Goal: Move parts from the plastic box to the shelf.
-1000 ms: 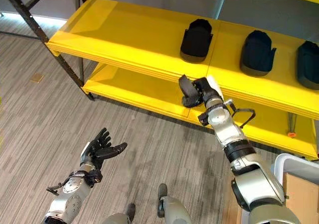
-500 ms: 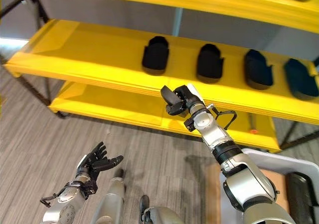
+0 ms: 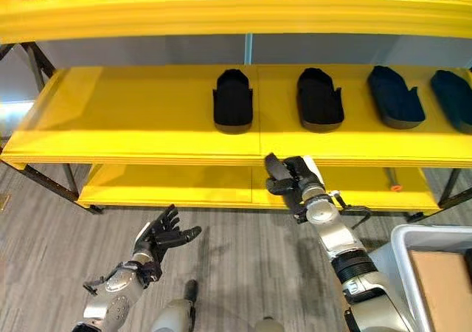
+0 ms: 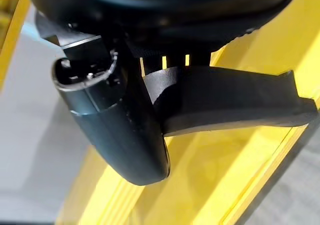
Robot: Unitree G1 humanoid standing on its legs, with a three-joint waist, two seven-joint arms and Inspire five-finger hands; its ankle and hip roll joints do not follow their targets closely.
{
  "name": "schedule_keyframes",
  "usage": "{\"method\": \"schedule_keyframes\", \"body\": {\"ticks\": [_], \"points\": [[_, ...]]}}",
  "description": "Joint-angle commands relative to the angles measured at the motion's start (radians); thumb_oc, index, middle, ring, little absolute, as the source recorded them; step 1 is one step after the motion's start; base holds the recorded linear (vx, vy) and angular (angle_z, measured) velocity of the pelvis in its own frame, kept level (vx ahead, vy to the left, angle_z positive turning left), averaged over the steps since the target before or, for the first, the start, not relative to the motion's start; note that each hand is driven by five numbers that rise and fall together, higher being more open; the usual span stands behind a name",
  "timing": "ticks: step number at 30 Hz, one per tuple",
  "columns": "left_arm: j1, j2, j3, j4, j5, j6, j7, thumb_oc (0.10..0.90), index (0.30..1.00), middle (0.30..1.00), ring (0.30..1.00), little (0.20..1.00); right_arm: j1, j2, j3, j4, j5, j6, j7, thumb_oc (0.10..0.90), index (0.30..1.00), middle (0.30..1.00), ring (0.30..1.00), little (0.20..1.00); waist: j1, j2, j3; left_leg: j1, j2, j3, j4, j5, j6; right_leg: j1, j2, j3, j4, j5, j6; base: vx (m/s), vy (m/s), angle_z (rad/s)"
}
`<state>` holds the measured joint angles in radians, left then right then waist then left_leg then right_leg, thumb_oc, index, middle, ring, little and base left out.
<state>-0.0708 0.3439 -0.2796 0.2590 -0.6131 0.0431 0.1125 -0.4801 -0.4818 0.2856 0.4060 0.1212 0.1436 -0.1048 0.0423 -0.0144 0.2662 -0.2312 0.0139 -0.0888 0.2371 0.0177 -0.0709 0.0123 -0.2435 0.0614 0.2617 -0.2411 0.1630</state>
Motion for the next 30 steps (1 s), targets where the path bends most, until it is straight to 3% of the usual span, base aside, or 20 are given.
{"method": "schedule_keyframes", "body": {"ticks": [1, 9, 13, 14, 15, 16, 17, 18, 20, 21, 23, 25, 30], "points": [[0.026, 0.040, 0.012, -0.112, 0.042, -0.067, -0.006, 0.900, 1.000, 1.000, 1.000, 1.000, -0.136, -0.021, -0.037, -0.065, 0.007, -0.117, -0.035, 0.400, 0.300, 0.300, 0.300, 0.300, 0.008, -0.070, -0.099, -0.056, 0.086, -0.016, 0.147, -0.154, -0.009, 0.028, -0.038, 0.026, -0.140, 0.148, 0.018, 0.05, 0.153, -0.31], [0.042, 0.057, 0.032, -0.120, 0.051, -0.056, -0.006, 0.900, 1.000, 1.000, 1.000, 1.000, -0.136, 0.011, -0.021, -0.045, 0.005, -0.108, -0.021, 0.400, 0.300, 0.300, 0.300, 0.300, 0.013, -0.084, -0.097, -0.091, 0.052, 0.005, 0.254, -0.249, 0.049, 0.006, -0.077, 0.046, -0.143, 0.225, 0.041, 0.07, 0.138, -0.21], [0.031, 0.062, 0.024, -0.114, 0.064, -0.054, -0.010, 0.900, 1.000, 1.000, 1.000, 1.000, -0.111, 0.016, -0.025, -0.053, 0.006, -0.108, -0.018, 0.400, 0.300, 0.300, 0.300, 0.300, 0.004, -0.081, -0.095, -0.094, 0.015, -0.002, 0.244, -0.253, 0.075, -0.015, -0.085, 0.051, -0.102, 0.327, 0.027, 0.05, 0.188, 0.15], [0.024, 0.061, 0.025, -0.113, 0.056, -0.057, 0.001, 0.900, 1.000, 1.000, 1.000, 1.000, -0.133, 0.027, -0.002, -0.038, -0.001, -0.109, -0.022, 0.400, 0.300, 0.300, 0.300, 0.300, 0.011, -0.065, -0.070, -0.039, 0.013, 0.029, 0.184, -0.239, 0.094, -0.095, -0.086, -0.031, 0.003, 0.395, -0.009, 0.01, 0.380, 0.19], [0.023, 0.063, 0.027, -0.117, 0.056, -0.060, 0.006, 0.900, 1.000, 1.000, 1.000, 1.000, -0.151, 0.031, 0.012, -0.026, -0.004, -0.112, -0.026, 0.400, 0.300, 0.300, 0.300, 0.300, 0.021, -0.054, -0.052, -0.014, 0.015, 0.049, 0.165, -0.238, 0.098, -0.113, -0.097, -0.108, 0.037, 0.391, -0.021, -0.03, 0.298, 0.13], [0.023, 0.063, 0.027, -0.117, 0.056, -0.060, 0.006, 0.900, 1.000, 1.000, 1.000, 1.000, -0.152, 0.032, 0.012, -0.025, -0.004, -0.112, -0.026, 0.400, 0.300, 0.300, 0.300, 0.300, 0.019, -0.056, -0.053, -0.014, 0.013, 0.048, 0.160, -0.233, 0.099, -0.114, -0.099, -0.109, 0.035, 0.393, -0.021, -0.03, 0.196, -0.70], [0.021, 0.063, 0.036, -0.120, 0.053, -0.062, 0.008, 0.900, 1.000, 1.000, 1.000, 1.000, -0.173, 0.036, 0.023, -0.014, -0.005, -0.114, -0.024, 0.400, 0.300, 0.300, 0.300, 0.300, 0.021, -0.048, -0.038, 0.011, 0.011, 0.066, 0.131, -0.224, 0.102, -0.129, -0.097, -0.172, 0.058, 0.364, -0.029, 0.02, 0.276, -0.90], [0.022, 0.051, 0.045, -0.116, 0.059, -0.068, 0.008, 0.900, 1.000, 1.000, 1.000, 1.000, -0.215, 0.037, 0.049, 0.020, -0.006, -0.118, -0.012, 0.400, 0.300, 0.300, 0.300, 0.300, 0.006, -0.042, -0.022, 0.071, -0.005, 0.090, 0.046, -0.196, 0.111, -0.189, 0.030, -0.209, 0.090, 0.231, -0.043, 0.04, 0.307, -1.22], [0.021, 0.042, 0.046, -0.115, 0.056, -0.072, 0.008, 0.900, 1.000, 1.000, 1.000, 1.000, -0.239, 0.036, 0.058, 0.032, 0.011, -0.124, -0.010, 0.400, 0.300, 0.300, 0.300, 0.300, -0.009, -0.050, -0.011, 0.092, -0.025, 0.096, 0.007, -0.178, 0.118, -0.238, 0.118, -0.204, 0.083, 0.197, -0.046, 0.06, 0.164, -0.50], [0.025, 0.029, 0.047, -0.112, 0.051, -0.075, 0.012, 0.900, 1.000, 1.000, 1.000, 1.000, -0.254, 0.042, 0.074, 0.044, 0.021, -0.130, -0.011, 0.400, 0.300, 0.300, 0.300, 0.300, -0.007, -0.063, -0.004, 0.115, -0.043, 0.105, -0.023, -0.169, 0.119, -0.243, 0.168, -0.224, 0.032, 0.186, -0.070, 0.09, 0.038, -0.14], [0.029, 0.016, 0.060, -0.116, 0.039, -0.080, 0.019, 0.900, 1.000, 1.000, 1.000, 1.000, -0.266, 0.038, 0.083, 0.056, 0.018, -0.131, -0.010, 0.400, 0.300, 0.300, 0.300, 0.300, -0.002, -0.067, -0.001, 0.131, -0.050, 0.111, -0.038, -0.169, 0.114, -0.254, 0.181, -0.240, -0.002, 0.190, -0.084, 0.10, -0.030, -0.05], [0.044, -0.003, 0.071, -0.105, 0.030, -0.083, 0.021, 0.900, 1.000, 1.000, 1.000, 1.000, -0.233, 0.033, 0.085, 0.051, 0.010, -0.126, -0.005, 0.400, 0.300, 0.300, 0.300, 0.300, 0.003, -0.074, -0.016, 0.139, -0.059, 0.104, -0.037, -0.172, 0.104, -0.188, 0.190, -0.210, -0.092, 0.176, -0.093, 0.12, -0.082, 0.00], [0.062, -0.025, 0.087, -0.120, 0.022, -0.092, 0.033, 0.900, 1.000, 1.000, 1.000, 1.000, -0.197, 0.030, 0.075, 0.035, 0.011, -0.124, -0.003, 0.400, 0.300, 0.300, 0.300, 0.300, 0.003, -0.045, -0.052, 0.172, -0.045, 0.114, -0.078, -0.158, 0.083, -0.138, 0.186, -0.235, -0.138, 0.179, -0.097, 0.13, -0.087, 0.17]]}}
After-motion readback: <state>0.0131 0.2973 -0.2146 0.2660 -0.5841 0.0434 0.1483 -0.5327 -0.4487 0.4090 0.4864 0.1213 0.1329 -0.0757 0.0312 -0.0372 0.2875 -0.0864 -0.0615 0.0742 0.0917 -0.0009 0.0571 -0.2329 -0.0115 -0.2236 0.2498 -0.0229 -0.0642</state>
